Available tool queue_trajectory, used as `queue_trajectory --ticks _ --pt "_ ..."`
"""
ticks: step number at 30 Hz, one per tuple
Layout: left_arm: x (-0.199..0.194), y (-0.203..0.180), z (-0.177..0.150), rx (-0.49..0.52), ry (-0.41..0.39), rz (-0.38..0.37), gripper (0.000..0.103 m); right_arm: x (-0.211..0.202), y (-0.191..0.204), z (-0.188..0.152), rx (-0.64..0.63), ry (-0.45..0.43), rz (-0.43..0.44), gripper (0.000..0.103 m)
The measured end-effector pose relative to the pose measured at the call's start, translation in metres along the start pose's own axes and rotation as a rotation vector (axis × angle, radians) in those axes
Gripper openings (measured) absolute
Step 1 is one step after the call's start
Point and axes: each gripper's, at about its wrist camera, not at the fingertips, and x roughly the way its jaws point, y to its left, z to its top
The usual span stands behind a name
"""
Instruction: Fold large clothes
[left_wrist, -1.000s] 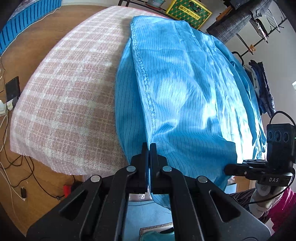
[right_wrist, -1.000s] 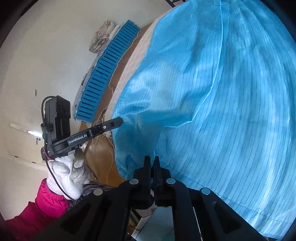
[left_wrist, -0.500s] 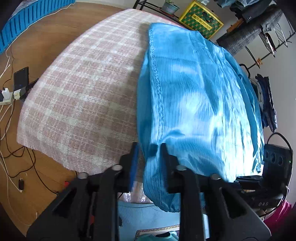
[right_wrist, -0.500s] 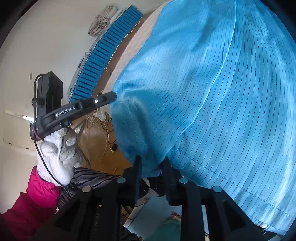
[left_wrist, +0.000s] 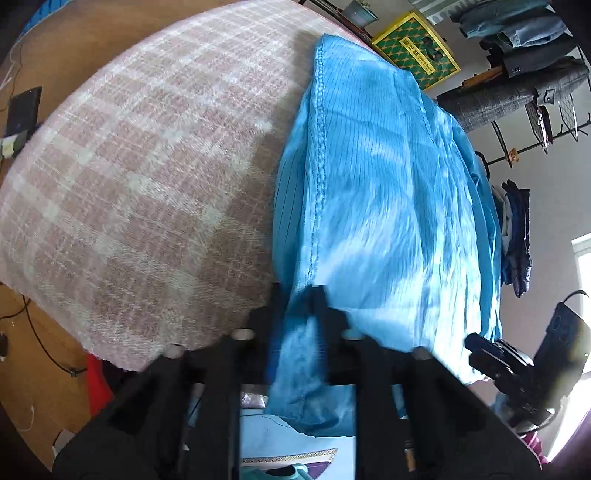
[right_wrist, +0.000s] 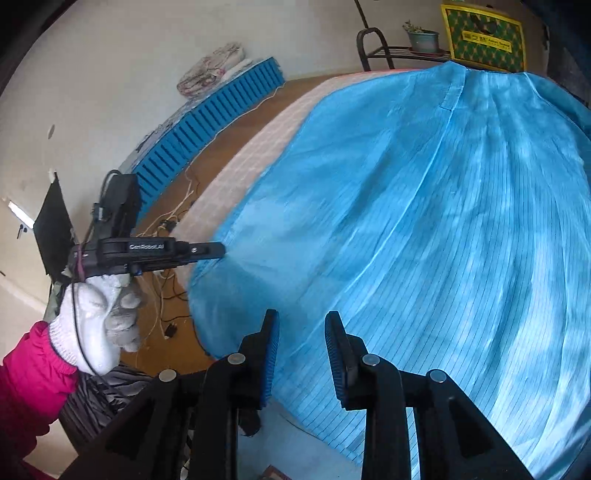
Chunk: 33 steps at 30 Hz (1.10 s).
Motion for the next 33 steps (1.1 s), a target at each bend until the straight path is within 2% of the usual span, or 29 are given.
queue_trajectory --ticks 2,4,5,9,11,13,16,19,23,27,32,33 --pt "-0.002 -0.006 -0.002 0.01 -0.028 0.013 0.001 0.016 -0.005 0.003 0.023 0.031 0.0 0.03" --pt "-0.009 -0.017 -0.005 0.053 -0.058 0.021 0.001 0.028 -0.009 0.004 0.035 0.063 -0.017 0.037" --pt "-0.014 -0.023 -0.005 0.072 -0.074 0.014 0.001 0.031 -0.014 0.002 0.039 0.072 -0.015 0.037" --pt "-0.029 -0.046 -0.006 0.152 -0.132 0.015 0.0 0.023 -0.024 0.02 0.094 0.089 0.057 0.04" --pt "-0.031 -0.053 -0.007 0.167 -0.143 0.012 0.0 0.014 -0.026 0.041 0.11 0.056 0.084 0.044" --pt "-0.031 -0.055 -0.007 0.165 -0.143 -0.001 0.0 0.01 -0.022 0.066 0.102 0.036 0.095 0.054" --pt "-0.031 -0.056 -0.008 0.17 -0.134 -0.009 0.0 0.013 -0.009 0.106 0.062 0.017 0.076 0.054" --pt "-0.029 -0.062 -0.008 0.178 -0.133 -0.018 0.0 0.033 0.007 0.146 0.038 0.044 0.077 0.055" --pt "-0.029 -0.065 -0.007 0.182 -0.13 -0.029 0.0 0.075 0.041 0.188 -0.022 0.101 0.006 0.058" --pt "-0.029 -0.065 -0.006 0.177 -0.127 -0.038 0.0 0.117 0.063 0.207 -0.087 0.167 -0.089 0.058" --pt "-0.03 -0.068 -0.007 0.186 -0.121 -0.055 0.0 0.158 0.065 0.222 -0.104 0.233 -0.244 0.056" --pt "-0.03 -0.069 -0.007 0.192 -0.121 -0.056 0.0 0.164 0.063 0.222 -0.098 0.244 -0.261 0.045"
